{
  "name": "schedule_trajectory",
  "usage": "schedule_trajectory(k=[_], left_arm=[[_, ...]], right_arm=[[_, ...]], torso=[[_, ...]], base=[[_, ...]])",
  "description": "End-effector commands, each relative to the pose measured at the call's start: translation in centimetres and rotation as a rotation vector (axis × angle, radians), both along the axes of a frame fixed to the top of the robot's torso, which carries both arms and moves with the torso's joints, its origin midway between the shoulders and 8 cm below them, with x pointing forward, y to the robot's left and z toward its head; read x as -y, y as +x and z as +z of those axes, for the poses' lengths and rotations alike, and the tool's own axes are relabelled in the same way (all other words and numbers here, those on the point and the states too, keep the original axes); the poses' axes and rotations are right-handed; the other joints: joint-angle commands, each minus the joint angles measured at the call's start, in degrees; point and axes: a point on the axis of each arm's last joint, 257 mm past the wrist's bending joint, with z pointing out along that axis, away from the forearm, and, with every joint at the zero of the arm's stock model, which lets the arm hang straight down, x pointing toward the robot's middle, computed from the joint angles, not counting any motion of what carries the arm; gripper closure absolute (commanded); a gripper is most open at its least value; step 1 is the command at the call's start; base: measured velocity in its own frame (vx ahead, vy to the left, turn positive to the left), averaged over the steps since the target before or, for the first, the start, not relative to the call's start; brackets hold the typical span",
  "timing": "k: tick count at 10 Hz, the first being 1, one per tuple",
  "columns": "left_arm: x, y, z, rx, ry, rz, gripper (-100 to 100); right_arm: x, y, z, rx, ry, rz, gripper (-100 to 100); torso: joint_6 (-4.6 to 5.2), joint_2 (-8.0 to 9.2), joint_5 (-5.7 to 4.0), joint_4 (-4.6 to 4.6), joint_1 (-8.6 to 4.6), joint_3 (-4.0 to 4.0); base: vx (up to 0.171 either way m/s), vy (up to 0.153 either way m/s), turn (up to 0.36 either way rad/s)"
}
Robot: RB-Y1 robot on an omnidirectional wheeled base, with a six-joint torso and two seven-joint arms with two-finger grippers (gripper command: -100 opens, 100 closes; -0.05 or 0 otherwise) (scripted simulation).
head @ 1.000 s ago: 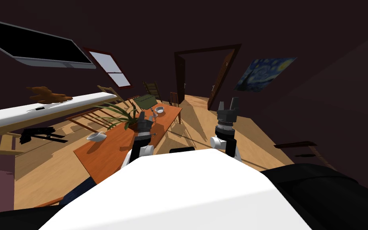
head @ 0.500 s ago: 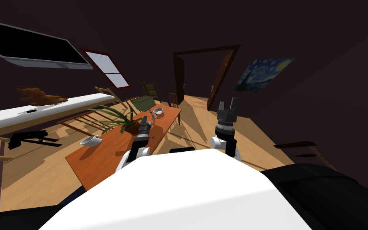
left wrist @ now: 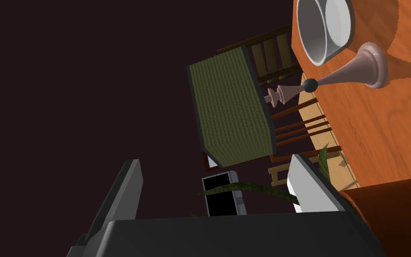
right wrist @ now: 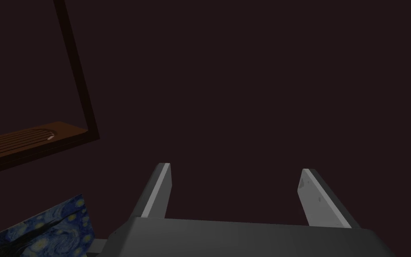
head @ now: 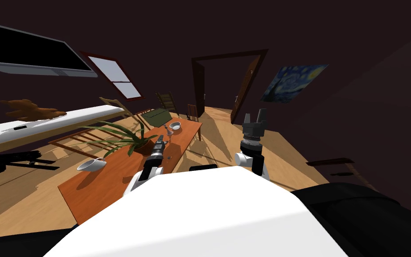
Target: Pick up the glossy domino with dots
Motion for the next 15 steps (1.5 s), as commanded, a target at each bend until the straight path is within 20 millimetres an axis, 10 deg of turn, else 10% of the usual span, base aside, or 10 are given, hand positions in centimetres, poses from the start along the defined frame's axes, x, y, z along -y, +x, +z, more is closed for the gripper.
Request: schedule_trajectory(k=[1,8,15], left_arm=[[-1.1,-0.3,-1.7,-0.044,0.016,0.022,-100],[-8.7,-4.6,-11.5,-0.348,0.091,0.186,-100],[-15.6,-13.8,-22.2,-0.733,0.139,0.337,-100]], right_arm=[[0.0,0.0,0.0,0.0,0.0,0.0,0],[0.0,0.0,0.0,0.0,0.0,0.0,0],[0.0,0.0,0.0,0.0,0.0,0.0,0]], torso=[[0.0,0.0,0.0,0.0,0.0,0.0],[-0.01,0.02,-0.02,0.0,-0.06,0.01],[-0.01,0.02,-0.07,0.0,-0.29,0.0]], base=[[0.079,0.002,-0.013],[0.094,-0.003,-0.035],[0.094,-0.039,-0.033]])
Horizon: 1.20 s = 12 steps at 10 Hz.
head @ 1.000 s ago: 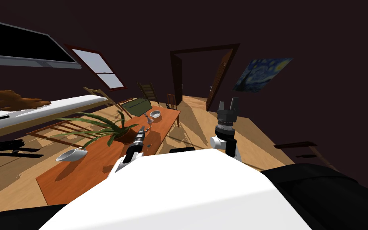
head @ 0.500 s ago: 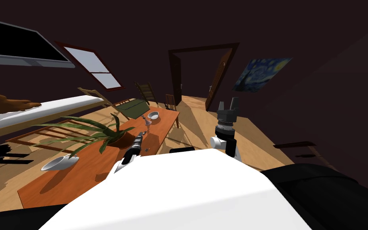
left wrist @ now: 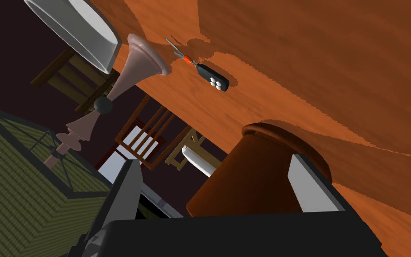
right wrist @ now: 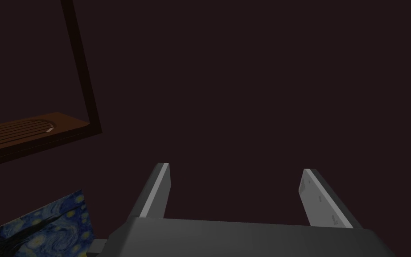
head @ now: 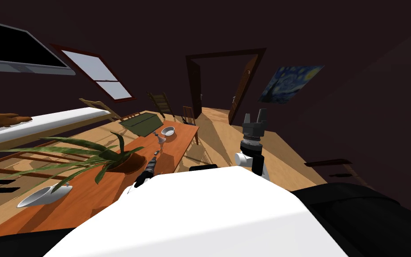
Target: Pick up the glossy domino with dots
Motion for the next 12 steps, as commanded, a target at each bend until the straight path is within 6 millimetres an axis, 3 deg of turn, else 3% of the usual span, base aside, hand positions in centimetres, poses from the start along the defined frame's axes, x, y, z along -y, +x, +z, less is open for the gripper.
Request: schedule_trajectory(k=[1,2,6,10,11,12], left_arm=[[-1.1,-2.7,-1.7,-0.084,0.006,0.028,-100],[-1.1,-2.7,-1.7,-0.084,0.006,0.028,-100],[-3.5,-8.3,-5.5,-0.266,0.018,0.085,-100],[-5.6,-13.4,-7.6,-0.419,0.038,0.13,-100],[-6.6,-15.5,-8.1,-0.48,0.049,0.146,-100],[-6.6,-15.5,-8.1,-0.48,0.049,0.146,-100]], right_arm=[[0.0,0.0,0.0,0.0,0.0,0.0,0],[0.0,0.0,0.0,0.0,0.0,0.0,0],[0.0,0.0,0.0,0.0,0.0,0.0,0],[0.0,0.0,0.0,0.0,0.0,0.0,0],[0.0,0.0,0.0,0.0,0.0,0.0,0],[0.0,0.0,0.0,0.0,0.0,0.0,0]], torso=[[0.0,0.0,0.0,0.0,0.0,0.0],[-0.01,0.05,0.0,0.01,0.02,0.03],[0.01,0.17,0.0,0.04,-0.01,0.1],[-0.01,0.21,-0.03,0.05,-0.07,0.12],[0.0,0.2,-0.03,0.04,-0.05,0.11],[0.0,0.14,-0.04,0.03,-0.16,0.08]], base=[[0.088,-0.058,-0.017],[0.048,-0.044,-0.001],[0.057,-0.061,-0.009],[0.057,-0.079,-0.002],[0.076,-0.112,-0.018],[0.054,-0.087,0.002]])
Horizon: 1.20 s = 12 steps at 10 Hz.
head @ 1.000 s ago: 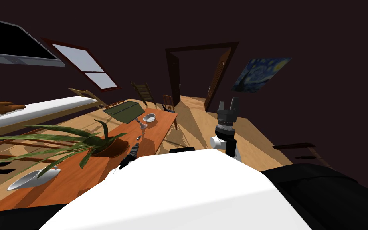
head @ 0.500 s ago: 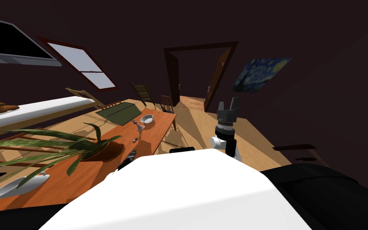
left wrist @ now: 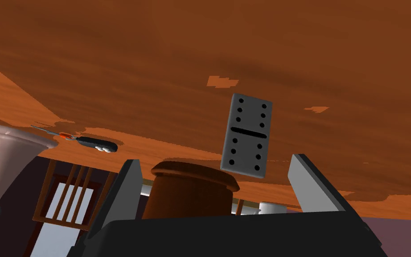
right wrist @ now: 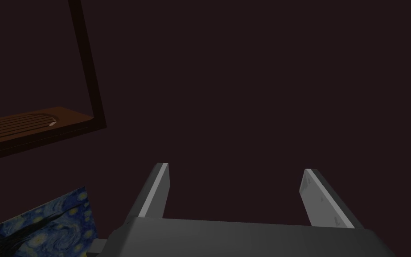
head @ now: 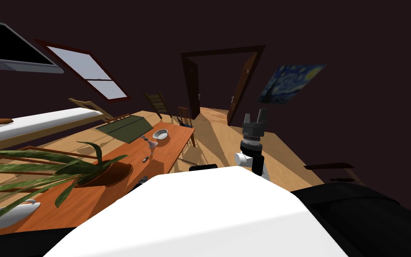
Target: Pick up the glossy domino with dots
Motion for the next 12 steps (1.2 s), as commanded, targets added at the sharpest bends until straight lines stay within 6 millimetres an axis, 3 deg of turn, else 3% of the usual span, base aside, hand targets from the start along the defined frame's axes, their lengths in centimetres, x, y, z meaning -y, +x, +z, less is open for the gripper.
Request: schedule_trajectory(k=[1,3,4,5,6,12], left_arm=[[-1.1,-2.1,-0.1,-0.061,0.013,0.015,-100],[-2.3,-4.1,-0.2,-0.123,0.031,0.029,-100],[-1.8,-3.3,-0.1,-0.102,0.025,0.023,-100],[-1.9,-3.4,-0.1,-0.107,0.026,0.025,0],[-2.1,-3.2,-0.5,-0.106,0.026,0.015,-100],[-2.8,-2.5,-1.8,-0.105,0.026,-0.017,-100]], right_arm=[[0.0,0.0,0.0,0.0,0.0,0.0,0],[0.0,0.0,0.0,0.0,0.0,0.0,0],[0.0,0.0,0.0,0.0,0.0,0.0,0],[0.0,0.0,0.0,0.0,0.0,0.0,0],[0.0,0.0,0.0,0.0,0.0,0.0,0],[0.0,0.0,0.0,0.0,0.0,0.0,0]], torso=[[0.0,0.0,0.0,0.0,0.0,0.0],[0.01,-0.01,0.02,0.0,0.04,0.0],[0.0,-0.01,0.01,0.0,0.03,-0.01],[0.0,0.08,0.04,0.02,0.17,0.04],[0.0,0.16,0.07,0.04,0.28,0.09],[0.0,0.1,0.09,0.02,0.37,0.06]], base=[[0.048,-0.075,-0.022],[0.062,-0.082,-0.019],[0.026,-0.035,0.002],[0.005,-0.007,0.002],[0.021,0.002,0.072],[0.032,0.005,0.058]])
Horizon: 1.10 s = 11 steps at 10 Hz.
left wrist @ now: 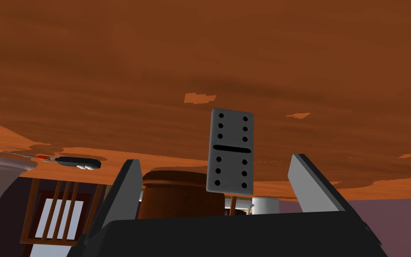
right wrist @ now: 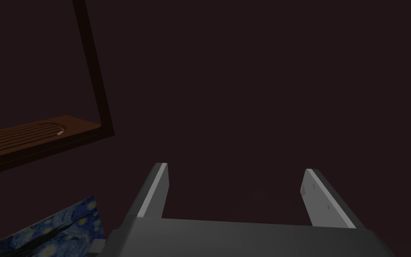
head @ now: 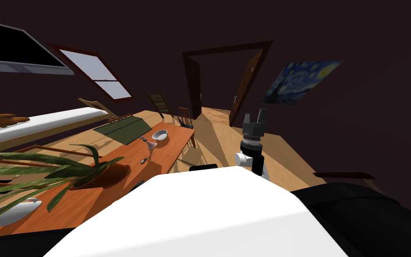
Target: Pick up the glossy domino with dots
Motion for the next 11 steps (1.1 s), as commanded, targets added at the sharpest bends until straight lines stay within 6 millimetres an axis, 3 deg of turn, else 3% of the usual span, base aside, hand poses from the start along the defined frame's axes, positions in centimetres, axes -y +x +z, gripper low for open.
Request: schedule_trajectory(k=[1,2,3,7,8,9,11], left_arm=[[-0.2,0.21,-0.27,0.001,0.0,-0.008,-100],[-0.16,0.1,-0.2,0.0,0.0,-0.004,-100],[-0.18,0.14,-0.22,0.001,0.0,-0.006,100],[-0.2,0.11,-0.21,0.0,0.0,-0.006,100],[-0.19,0.11,-0.21,0.0,0.0,-0.006,0],[0.03,0.03,0.07,0.001,0.0,0.001,100],[0.36,-0.24,0.62,0.0,0.001,0.015,100]], right_arm=[[0.0,0.0,0.0,0.0,0.0,0.0,0],[0.0,0.0,0.0,0.0,0.0,0.0,0],[0.0,0.0,0.0,0.0,0.0,0.0,0],[0.0,0.0,0.0,0.0,0.0,0.0,0],[0.0,0.0,0.0,0.0,0.0,0.0,0],[0.0,0.0,0.0,0.0,0.0,0.0,0],[0.0,0.0,0.0,0.0,0.0,0.0,0]], torso=[[0.0,0.0,0.0,0.0,0.0,0.0],[0.0,0.0,0.0,0.0,0.0,0.0],[0.01,0.05,0.0,0.01,-0.01,0.02],[0.01,0.11,0.02,0.04,0.0,0.07],[0.01,0.12,0.02,0.04,0.01,0.07],[0.0,0.12,0.02,0.04,0.01,0.07],[0.03,0.22,0.0,0.06,-0.05,0.13]], base=[[0.027,0.001,0.046],[0.012,0.0,0.008],[0.0,0.0,0.0],[0.0,0.0,0.0],[0.0,0.0,0.0],[-0.021,-0.006,-0.072],[-0.038,-0.004,-0.075]])
